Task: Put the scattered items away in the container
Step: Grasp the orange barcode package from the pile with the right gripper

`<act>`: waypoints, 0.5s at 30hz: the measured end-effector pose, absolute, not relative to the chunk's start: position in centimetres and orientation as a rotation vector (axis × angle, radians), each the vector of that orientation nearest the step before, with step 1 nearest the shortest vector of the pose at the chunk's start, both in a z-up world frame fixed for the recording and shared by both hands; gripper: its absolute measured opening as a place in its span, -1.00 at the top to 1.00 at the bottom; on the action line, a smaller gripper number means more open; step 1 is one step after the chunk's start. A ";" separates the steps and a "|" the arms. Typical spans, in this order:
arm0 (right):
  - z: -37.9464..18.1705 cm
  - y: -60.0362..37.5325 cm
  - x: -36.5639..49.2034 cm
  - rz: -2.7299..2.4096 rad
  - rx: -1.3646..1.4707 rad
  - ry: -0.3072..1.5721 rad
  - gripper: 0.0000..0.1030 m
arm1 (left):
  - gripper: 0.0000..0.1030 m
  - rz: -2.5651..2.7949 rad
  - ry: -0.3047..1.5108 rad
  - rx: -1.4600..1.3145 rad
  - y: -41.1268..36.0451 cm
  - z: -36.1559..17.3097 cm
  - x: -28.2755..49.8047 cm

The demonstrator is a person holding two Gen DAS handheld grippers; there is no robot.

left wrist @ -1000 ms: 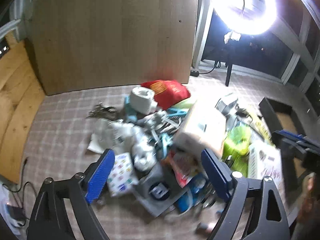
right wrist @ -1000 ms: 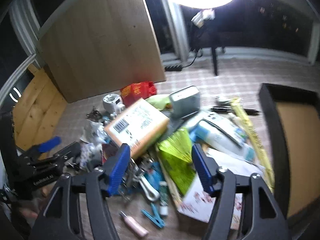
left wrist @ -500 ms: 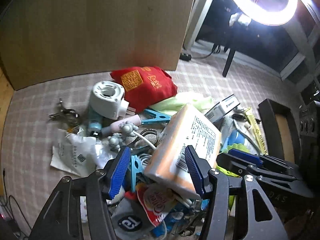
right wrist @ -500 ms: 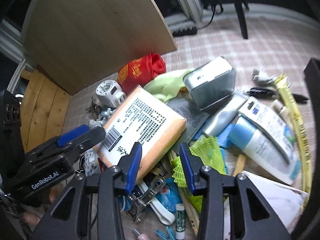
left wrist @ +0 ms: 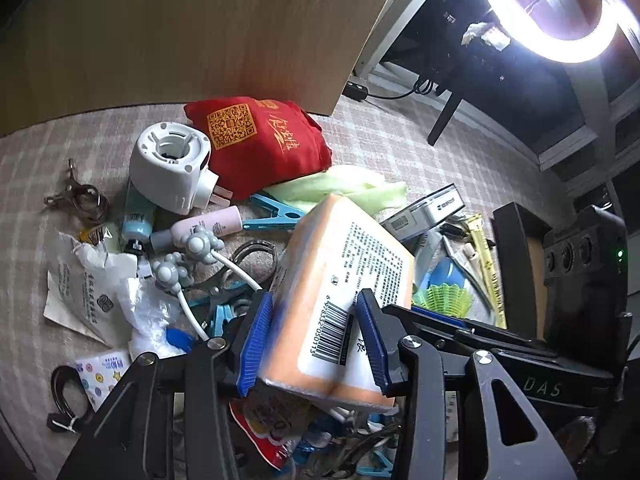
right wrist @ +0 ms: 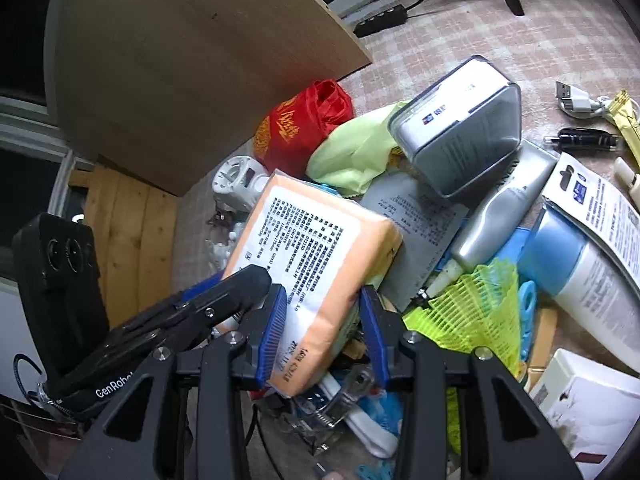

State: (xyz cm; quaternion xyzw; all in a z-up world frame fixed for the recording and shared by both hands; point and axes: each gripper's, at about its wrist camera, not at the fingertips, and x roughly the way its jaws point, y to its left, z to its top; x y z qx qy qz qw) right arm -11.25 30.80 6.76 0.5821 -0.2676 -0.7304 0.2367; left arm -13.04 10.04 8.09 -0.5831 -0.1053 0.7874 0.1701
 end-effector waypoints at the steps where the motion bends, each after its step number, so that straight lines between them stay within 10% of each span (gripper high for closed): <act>1: 6.9 30.7 -11.2 -2.000 1.586 -0.737 0.25 | 0.22 2.242 -0.307 -1.650 9.9 8.4 -12.9; 15: 14.8 33.9 -7.2 -2.079 1.399 -0.682 0.25 | 0.22 2.339 -0.291 -1.454 12.2 15.8 -8.3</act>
